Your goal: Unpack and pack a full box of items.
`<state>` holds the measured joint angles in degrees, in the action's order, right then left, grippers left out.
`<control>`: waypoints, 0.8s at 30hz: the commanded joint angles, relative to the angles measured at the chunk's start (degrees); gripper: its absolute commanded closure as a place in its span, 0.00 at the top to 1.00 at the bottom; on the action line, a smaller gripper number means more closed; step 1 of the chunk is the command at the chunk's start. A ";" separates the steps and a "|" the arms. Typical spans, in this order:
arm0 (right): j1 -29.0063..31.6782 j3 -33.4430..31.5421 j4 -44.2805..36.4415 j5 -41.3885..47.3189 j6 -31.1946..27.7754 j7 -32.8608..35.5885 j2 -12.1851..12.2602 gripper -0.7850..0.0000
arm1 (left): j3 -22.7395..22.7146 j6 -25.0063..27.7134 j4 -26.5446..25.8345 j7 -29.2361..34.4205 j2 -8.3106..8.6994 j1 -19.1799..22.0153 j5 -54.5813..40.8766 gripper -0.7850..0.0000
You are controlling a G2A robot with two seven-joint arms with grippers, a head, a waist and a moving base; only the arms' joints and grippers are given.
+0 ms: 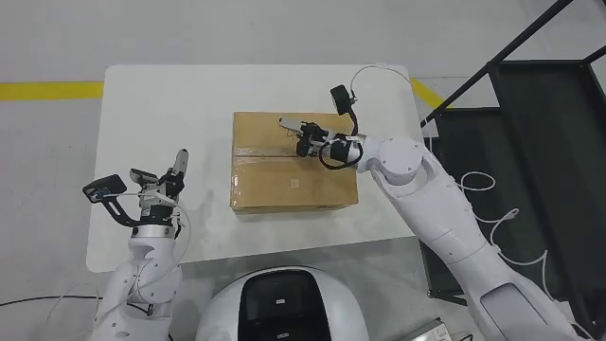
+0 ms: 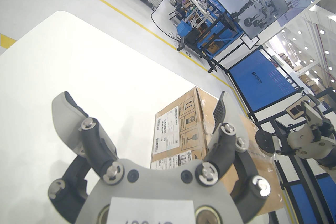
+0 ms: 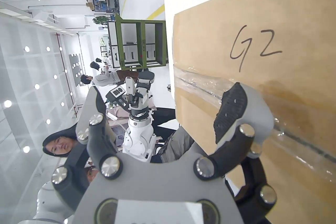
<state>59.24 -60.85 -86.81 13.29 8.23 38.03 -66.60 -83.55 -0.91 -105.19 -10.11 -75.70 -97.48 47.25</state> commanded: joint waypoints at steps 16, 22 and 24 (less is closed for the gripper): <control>9.68 -9.09 0.07 1.96 0.14 -1.50 1.83 1.00 | 0.00 0.00 0.00 0.00 0.00 0.00 0.00 1.00; 15.58 -15.35 -1.93 4.26 -0.99 -3.77 2.77 1.00 | 0.00 0.00 0.00 0.00 0.00 0.00 0.00 1.00; 16.94 -16.82 -2.07 5.54 -1.61 -4.20 2.90 1.00 | 0.00 0.00 0.00 0.00 0.00 0.00 0.00 1.00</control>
<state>75.69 -77.08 -88.89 18.34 6.86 33.92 -63.75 -83.55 -0.91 -105.19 -10.11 -75.70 -97.48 47.25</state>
